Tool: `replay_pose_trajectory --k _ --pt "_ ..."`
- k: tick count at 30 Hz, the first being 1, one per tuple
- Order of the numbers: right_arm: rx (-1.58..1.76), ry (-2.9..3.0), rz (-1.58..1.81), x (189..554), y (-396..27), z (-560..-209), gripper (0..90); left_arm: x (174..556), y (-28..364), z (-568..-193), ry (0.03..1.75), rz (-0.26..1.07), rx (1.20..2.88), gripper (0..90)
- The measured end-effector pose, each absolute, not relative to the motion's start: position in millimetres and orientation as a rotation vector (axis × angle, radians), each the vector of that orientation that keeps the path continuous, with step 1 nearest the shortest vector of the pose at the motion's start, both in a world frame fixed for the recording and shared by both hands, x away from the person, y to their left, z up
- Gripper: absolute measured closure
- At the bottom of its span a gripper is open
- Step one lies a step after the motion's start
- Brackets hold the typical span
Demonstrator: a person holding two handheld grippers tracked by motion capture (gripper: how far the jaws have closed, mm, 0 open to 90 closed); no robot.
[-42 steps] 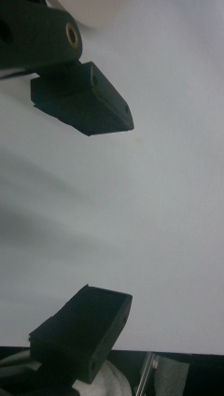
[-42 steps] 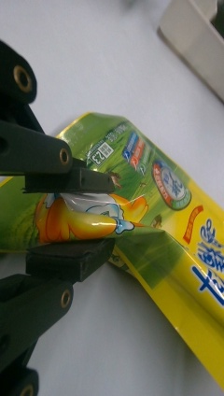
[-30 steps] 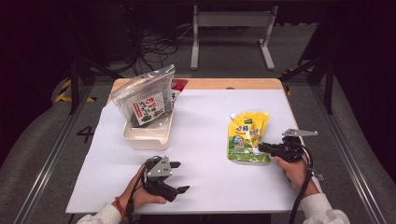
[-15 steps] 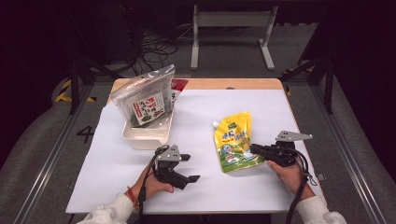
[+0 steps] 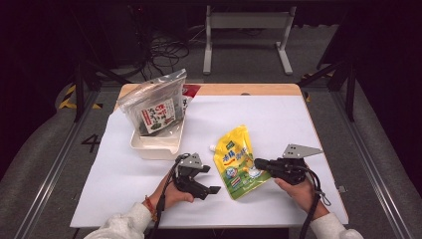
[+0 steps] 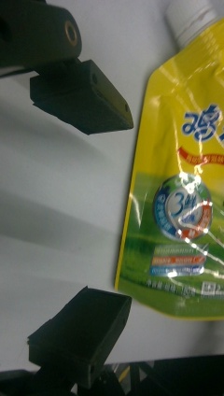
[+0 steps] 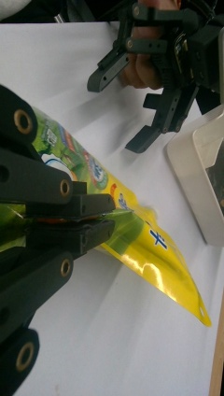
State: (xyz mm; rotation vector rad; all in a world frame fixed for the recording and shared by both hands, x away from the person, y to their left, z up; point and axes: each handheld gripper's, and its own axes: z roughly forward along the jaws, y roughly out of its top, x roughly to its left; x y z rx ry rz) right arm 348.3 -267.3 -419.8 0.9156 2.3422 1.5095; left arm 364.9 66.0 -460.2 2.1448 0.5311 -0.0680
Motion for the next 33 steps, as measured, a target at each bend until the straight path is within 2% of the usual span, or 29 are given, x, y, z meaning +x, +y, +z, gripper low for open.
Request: replay_pose_trajectory --k 8,12,16,21,24,25,26,27,29,30,31,33 --pt "0.939 2.397 1.528 346.5 -264.9 -428.9 85.8 367.8 76.5 -459.7 0.575 -0.03 2.137 13.4" --pt "0.974 2.469 1.43 354.8 -268.5 -434.0 81.6 365.3 76.4 -462.4 0.558 0.003 2.187 13.5" --pt "1.042 2.556 1.305 362.5 -266.8 -443.1 72.6 364.3 79.2 -464.9 0.557 0.011 2.21 14.4" --pt "1.06 2.621 1.226 371.0 -257.4 -442.2 49.7 364.8 84.0 -465.3 0.552 0.016 2.214 14.4" --pt "1.116 2.603 1.198 380.7 -251.1 -443.0 42.0 364.1 85.0 -465.3 0.547 0.021 2.226 14.4" --pt "1.136 2.627 1.176 386.2 -246.7 -445.0 35.7 364.1 84.9 -465.5 0.543 0.026 2.228 14.3" --pt "1.17 2.638 1.166 390.4 -243.2 -446.8 35.0 364.1 84.8 -465.5 0.541 0.027 2.231 14.4" --pt "1.17 2.638 1.166 390.4 -243.2 -446.8 35.0 364.1 84.8 -465.5 0.541 0.027 2.231 14.3" --pt "1.203 2.622 1.145 393.8 -240.0 -444.7 43.0 364.1 84.6 -465.9 0.541 0.023 2.232 14.3" --pt "1.207 2.624 1.141 395.2 -238.2 -444.6 52.6 364.2 84.4 -466.5 0.545 0.022 2.23 14.3" --pt "1.199 2.625 1.147 395.4 -237.2 -444.2 66.0 364.5 84.3 -466.7 0.545 0.022 2.233 14.3" --pt "1.155 2.645 1.129 394.8 -236.0 -441.5 75.8 365.0 84.6 -467.2 0.542 0.015 2.234 14.3"
